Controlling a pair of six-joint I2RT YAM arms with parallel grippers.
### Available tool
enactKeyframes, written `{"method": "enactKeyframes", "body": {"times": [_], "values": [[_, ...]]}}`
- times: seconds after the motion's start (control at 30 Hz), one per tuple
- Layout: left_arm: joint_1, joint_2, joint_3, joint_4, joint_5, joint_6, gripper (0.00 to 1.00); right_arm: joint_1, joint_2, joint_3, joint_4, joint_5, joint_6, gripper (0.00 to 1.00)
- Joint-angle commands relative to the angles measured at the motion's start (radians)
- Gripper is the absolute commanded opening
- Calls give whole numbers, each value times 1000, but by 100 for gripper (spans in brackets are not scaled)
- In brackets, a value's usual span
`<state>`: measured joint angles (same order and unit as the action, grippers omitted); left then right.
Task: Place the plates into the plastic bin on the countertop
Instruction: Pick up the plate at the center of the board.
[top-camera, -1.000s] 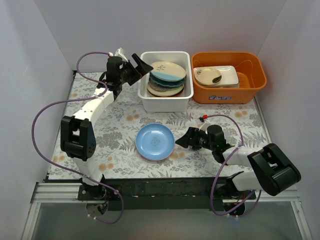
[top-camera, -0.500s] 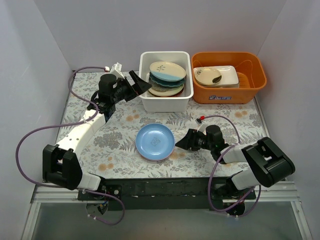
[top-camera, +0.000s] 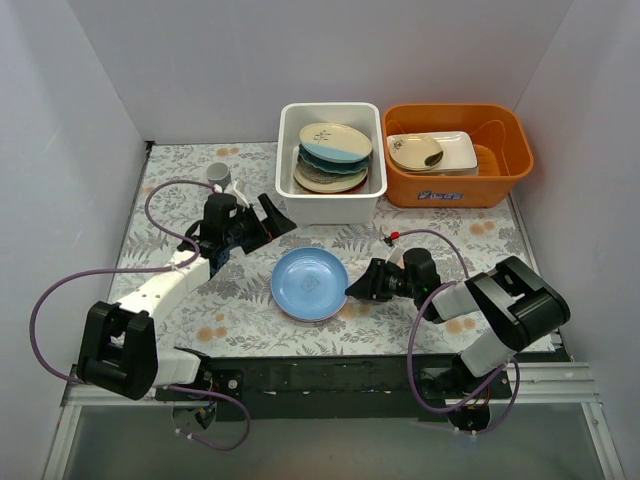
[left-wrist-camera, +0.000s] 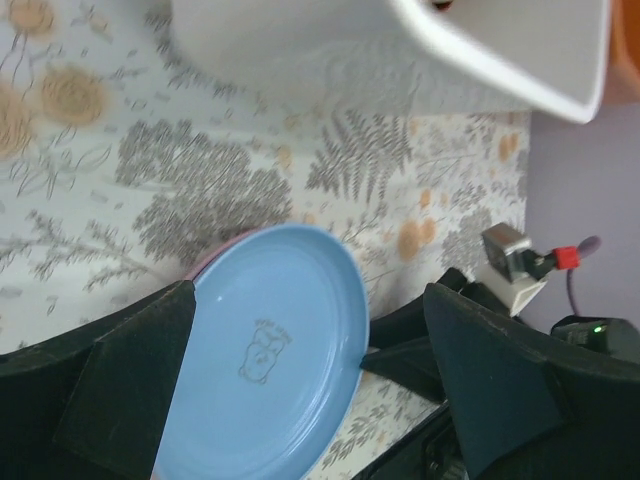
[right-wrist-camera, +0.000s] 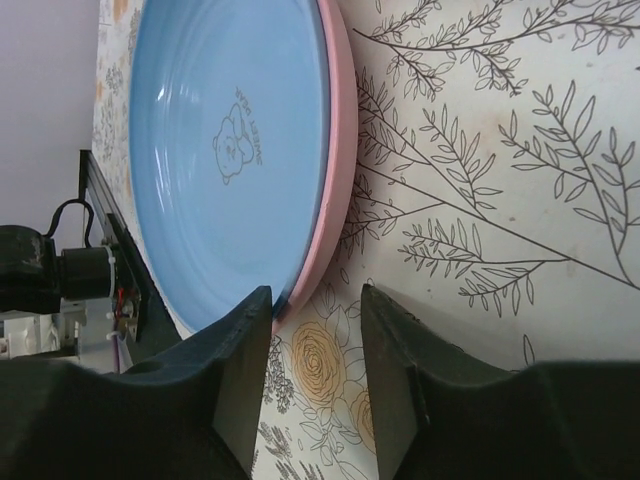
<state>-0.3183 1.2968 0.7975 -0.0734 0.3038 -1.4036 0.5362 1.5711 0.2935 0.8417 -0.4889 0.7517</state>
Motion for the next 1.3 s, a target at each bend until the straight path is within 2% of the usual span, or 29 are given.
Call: {"method": "enactKeyframes", "body": {"times": [0.0,0.03,0.1,0.13,0.23,0.27,0.57,0.77,0.9,1.27], "values": [[-8,-77,-84,1,-6,6,97,10,38,26,28,-8,3,43],[-7,-83,-112,-3,-12,9,97,8,43,29,23,-5,9,33],[-7,-103,-132,-31,-46,14,97,8,64,38,20,0,9,25],[-7,-111,-151,-37,-54,15,97,8,72,41,19,-2,11,17],[-7,-143,-176,-57,-66,20,97,8,92,45,23,-4,14,3],[-8,-149,-190,-62,-66,23,97,10,93,44,25,-2,14,1],[-8,-261,-219,-88,-5,35,93,8,89,42,28,0,14,1],[-10,-341,-161,-195,63,43,92,8,93,45,33,-7,15,1],[-8,-369,-133,-235,124,37,91,8,96,45,34,-5,15,1],[-11,-396,-149,-281,179,40,88,8,107,50,45,-13,15,1]]}}
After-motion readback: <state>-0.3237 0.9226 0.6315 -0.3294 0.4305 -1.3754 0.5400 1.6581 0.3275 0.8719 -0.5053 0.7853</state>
